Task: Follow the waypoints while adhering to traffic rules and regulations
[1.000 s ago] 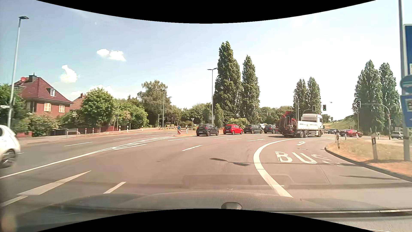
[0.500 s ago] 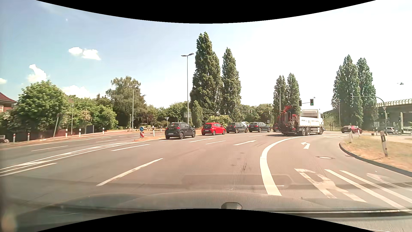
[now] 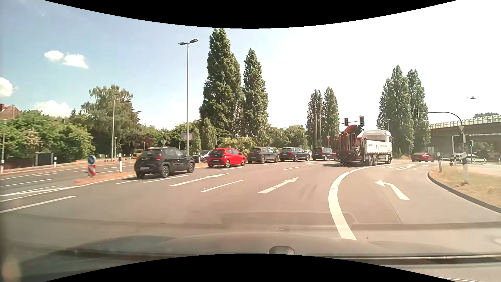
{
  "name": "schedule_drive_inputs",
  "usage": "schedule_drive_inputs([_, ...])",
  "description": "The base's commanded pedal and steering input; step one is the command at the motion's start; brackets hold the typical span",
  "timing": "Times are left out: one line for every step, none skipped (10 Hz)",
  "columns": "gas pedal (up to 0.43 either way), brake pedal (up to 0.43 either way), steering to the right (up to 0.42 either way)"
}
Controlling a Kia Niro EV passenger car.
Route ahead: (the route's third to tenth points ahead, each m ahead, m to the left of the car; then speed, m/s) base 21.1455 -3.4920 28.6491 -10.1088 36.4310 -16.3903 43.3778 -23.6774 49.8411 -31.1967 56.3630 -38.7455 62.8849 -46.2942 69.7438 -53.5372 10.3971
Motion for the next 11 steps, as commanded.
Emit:
schedule_drive_inputs([0.0, 0.018, 0.113])
schedule_drive_inputs([0.0, 0.018, 0.116])
schedule_drive_inputs([0.0, 0.018, 0.12])
schedule_drive_inputs([0.0, 0.018, 0.123])
schedule_drive_inputs([0.0, 0.018, 0.129])
schedule_drive_inputs([0.0, 0.018, 0.134])
schedule_drive_inputs([0.0, 0.018, 0.134])
schedule_drive_inputs([0.039, 0.018, 0.133])
schedule_drive_inputs([0.11, 0.018, 0.133])
schedule_drive_inputs([0.11, 0.018, 0.133])
schedule_drive_inputs([0.11, 0.018, 0.133])
